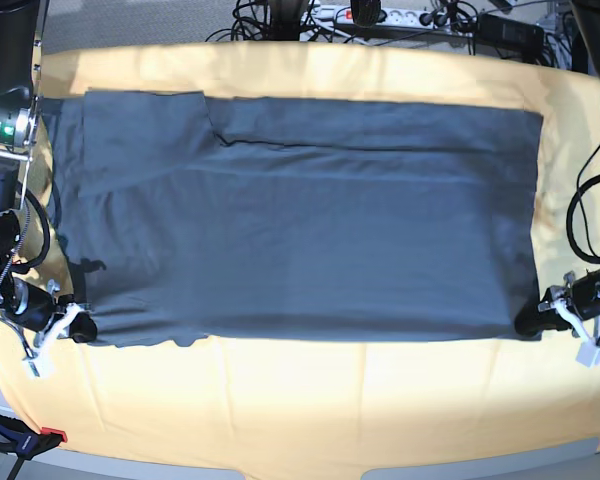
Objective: Fold the T-shirt properly
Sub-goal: 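Lift the hem with both grippers and fold it over toward the collar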
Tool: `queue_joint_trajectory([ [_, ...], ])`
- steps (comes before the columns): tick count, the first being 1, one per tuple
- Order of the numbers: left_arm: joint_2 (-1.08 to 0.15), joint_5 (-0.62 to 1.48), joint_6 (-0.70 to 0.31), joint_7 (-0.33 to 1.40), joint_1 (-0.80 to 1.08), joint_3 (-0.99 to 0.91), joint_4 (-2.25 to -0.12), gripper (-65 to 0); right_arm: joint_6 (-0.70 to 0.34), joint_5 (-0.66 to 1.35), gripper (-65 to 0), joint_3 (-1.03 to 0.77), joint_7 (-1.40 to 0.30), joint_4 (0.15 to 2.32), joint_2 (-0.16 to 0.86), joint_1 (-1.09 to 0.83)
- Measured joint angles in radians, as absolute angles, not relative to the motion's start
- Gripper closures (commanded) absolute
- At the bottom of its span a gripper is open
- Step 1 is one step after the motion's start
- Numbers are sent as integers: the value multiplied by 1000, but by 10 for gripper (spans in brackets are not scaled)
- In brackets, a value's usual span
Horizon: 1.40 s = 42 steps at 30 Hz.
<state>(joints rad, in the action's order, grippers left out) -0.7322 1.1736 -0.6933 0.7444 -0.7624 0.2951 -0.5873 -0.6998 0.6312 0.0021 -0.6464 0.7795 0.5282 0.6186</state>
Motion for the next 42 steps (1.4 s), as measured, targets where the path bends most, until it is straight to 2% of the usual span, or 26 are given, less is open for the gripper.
queue_joint_trajectory([
  [6,-687,1091,-693,677,-762,295,-587,0,-700,605,0,40,-628,780,527,670],
  [10,-699,1091,-693,692,-762,295,-596,0,-700,691,0,40,-739,780,541,725],
  [12,-717,1128,-692,741,-762,295,-616,0,-699,776,0,40,-797,788,549,728],
  [17,-731,1285,-690,950,-760,295,-662,0,-697,802,0,41,-867,793,550,703],
  [21,-752,1468,-690,1109,-759,295,-676,0,-696,900,0,42,-960,800,576,660],
  [24,-795,1460,-690,1176,-759,295,-686,0,-696,926,0,42,-986,840,614,611],
  [29,-852,1470,-691,1190,-759,295,-723,0,-701,944,0,43,-1002,939,664,539],
  [34,-883,1472,-693,1274,-758,295,-779,0,-700,951,0,43,-1005,1043,681,477],
  [38,-883,1465,-691,1383,-709,295,-910,0,-700,940,0,44,-1007,1065,685,454],
  [42,-919,1467,-690,1390,-618,300,-1109,0,-696,929,0,44,-1015,1065,688,445],
])
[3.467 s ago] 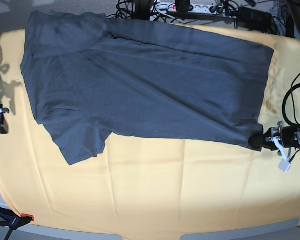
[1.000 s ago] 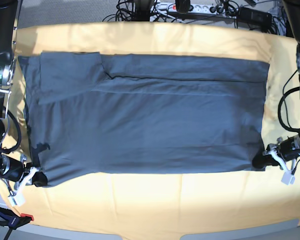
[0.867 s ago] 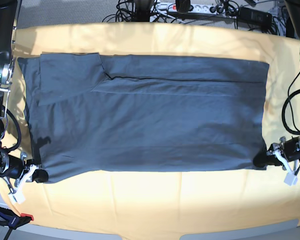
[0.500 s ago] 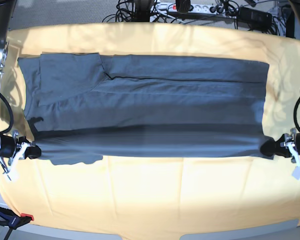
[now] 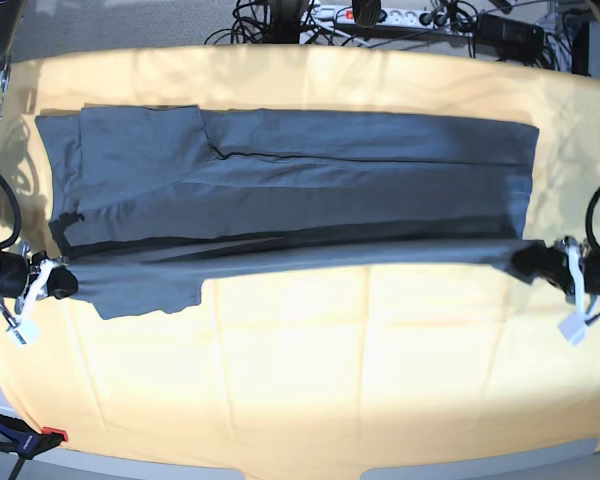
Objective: Fold the T-shirt properly
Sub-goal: 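Lift the hem with both grippers and fold it over toward the collar, then lay the folded hem down and open both grippers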
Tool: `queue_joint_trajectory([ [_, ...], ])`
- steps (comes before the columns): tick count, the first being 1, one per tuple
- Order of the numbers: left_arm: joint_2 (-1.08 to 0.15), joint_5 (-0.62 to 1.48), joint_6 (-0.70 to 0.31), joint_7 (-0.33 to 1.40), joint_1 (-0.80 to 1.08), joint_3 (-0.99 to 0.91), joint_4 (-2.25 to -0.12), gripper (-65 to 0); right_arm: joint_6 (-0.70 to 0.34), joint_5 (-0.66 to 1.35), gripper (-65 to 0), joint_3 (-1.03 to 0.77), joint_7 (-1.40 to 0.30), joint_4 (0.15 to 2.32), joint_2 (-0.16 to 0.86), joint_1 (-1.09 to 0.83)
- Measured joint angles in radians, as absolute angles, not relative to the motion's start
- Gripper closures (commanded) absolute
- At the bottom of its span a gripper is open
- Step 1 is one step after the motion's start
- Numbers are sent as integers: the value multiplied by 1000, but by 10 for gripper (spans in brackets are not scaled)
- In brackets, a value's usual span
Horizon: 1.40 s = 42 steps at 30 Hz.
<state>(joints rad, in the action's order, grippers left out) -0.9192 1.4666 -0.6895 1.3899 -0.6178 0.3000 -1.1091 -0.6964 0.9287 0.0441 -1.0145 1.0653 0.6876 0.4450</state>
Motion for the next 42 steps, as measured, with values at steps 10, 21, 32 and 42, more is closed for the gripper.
queue_joint_trajectory([
  [10,-996,1470,-693,1363,-525,299,-1405,0,-697,932,0,43,-1037,1066,688,449],
  [21,-1129,1488,-693,1342,-491,295,-1430,0,-700,1000,0,44,-1067,1066,754,445],
  [32,-1126,1478,-693,1386,-404,294,-1485,0,-700,984,0,44,-1064,1067,718,410],
  [42,-1137,1481,-693,1385,-373,294,-1517,0,-700,950,-15,44,-1066,1067,718,383],
])
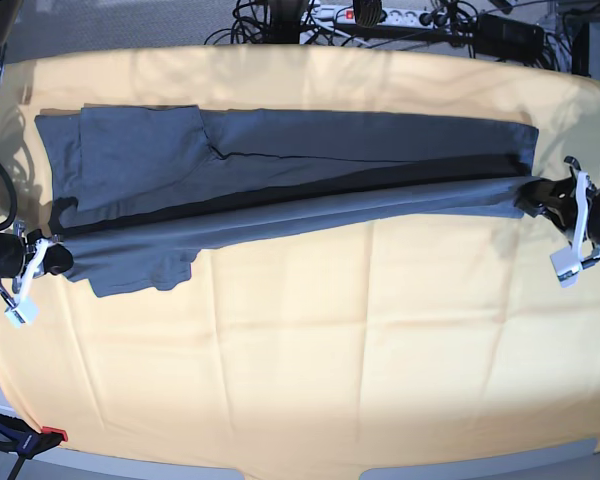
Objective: Fold the T-shirt properly
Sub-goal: 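Lay the folded hem down and open both grippers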
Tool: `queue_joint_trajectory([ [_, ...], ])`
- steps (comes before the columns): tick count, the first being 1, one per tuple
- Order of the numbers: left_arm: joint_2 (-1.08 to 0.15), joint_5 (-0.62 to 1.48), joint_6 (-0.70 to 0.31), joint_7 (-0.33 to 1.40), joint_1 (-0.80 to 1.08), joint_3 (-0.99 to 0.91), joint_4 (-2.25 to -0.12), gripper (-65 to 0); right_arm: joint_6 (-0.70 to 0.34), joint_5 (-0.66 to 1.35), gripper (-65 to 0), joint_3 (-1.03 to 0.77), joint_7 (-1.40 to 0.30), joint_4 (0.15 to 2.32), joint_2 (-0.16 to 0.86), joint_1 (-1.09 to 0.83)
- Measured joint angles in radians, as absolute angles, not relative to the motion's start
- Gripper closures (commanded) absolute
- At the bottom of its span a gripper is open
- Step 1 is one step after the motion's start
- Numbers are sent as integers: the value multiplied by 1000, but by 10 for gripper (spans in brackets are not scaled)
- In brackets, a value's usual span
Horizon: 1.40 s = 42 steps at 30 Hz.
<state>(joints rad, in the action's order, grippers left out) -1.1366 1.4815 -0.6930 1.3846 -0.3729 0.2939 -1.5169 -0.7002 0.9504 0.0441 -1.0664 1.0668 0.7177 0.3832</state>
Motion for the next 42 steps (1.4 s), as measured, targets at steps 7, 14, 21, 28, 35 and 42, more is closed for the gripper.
queue_joint_trajectory([
  [7,-1139,1473,-693,1388,-369,294,-1517,-208,-696,1050,-409,44,-1070,1067,746,386],
  [14,-1144,1468,-692,1389,-290,293,-1516,-383,-697,1115,-409,41,-1015,1074,760,445],
  [21,-1139,1470,-690,1391,-241,293,-1516,-383,-669,758,-409,43,-853,1073,591,431],
  [28,-1139,1468,-691,1392,-241,293,-1516,-383,-485,483,-407,41,-796,1072,517,428],
  [35,-1139,1469,-690,1392,-241,293,-1516,-383,-459,550,-407,41,-864,1071,510,411],
  [42,-1139,1468,-690,1391,-241,293,-1516,-382,-522,655,-338,35,-829,1014,516,377],
])
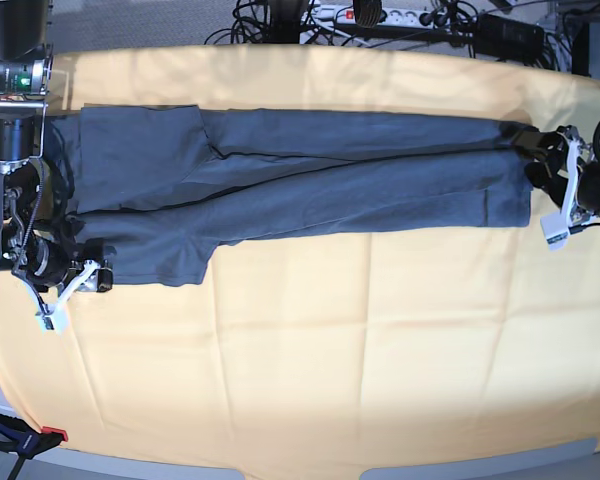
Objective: Fold the T-shirt properly
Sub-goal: 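Lay the folded hem down and open both grippers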
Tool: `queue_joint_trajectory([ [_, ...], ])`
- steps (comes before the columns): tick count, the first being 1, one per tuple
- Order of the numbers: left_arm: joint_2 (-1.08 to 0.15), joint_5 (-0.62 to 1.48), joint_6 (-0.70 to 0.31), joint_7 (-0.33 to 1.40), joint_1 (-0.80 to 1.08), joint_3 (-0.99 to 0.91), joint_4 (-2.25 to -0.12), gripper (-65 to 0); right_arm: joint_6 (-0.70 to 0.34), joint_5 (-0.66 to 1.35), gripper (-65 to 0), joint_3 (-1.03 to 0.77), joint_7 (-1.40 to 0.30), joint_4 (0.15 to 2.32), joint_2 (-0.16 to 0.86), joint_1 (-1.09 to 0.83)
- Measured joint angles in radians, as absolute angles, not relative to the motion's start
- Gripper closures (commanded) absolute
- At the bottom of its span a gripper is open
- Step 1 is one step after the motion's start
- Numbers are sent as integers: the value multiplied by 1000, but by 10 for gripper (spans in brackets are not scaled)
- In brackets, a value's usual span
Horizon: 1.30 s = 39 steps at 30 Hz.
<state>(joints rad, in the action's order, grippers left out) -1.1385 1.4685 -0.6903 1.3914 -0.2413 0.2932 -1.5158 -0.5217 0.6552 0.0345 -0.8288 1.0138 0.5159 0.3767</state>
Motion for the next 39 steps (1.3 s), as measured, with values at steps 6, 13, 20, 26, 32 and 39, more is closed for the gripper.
queue_joint_trajectory([
  [6,-1139,1467,-690,1392,-241,293,-1516,-382,-692,887,-15,37,-951,1008,511,376],
  [13,-1139,1468,-690,1392,-241,293,-1516,-382,-693,1049,0,38,-1011,1007,519,386],
  [20,-1139,1468,-690,1392,-241,293,-1516,-382,-693,1272,0,38,-1182,1078,561,409],
  [26,-1139,1467,-690,1392,-241,293,-1516,-382,-693,1463,0,40,-1296,1366,594,292],
  [32,-1139,1469,-690,1390,-241,293,-1517,-382,-693,1458,0,-51,-1310,1656,651,111],
  [39,-1139,1468,-690,1391,-241,293,-1516,-382,-694,1458,0,-133,-1404,1708,670,-18],
])
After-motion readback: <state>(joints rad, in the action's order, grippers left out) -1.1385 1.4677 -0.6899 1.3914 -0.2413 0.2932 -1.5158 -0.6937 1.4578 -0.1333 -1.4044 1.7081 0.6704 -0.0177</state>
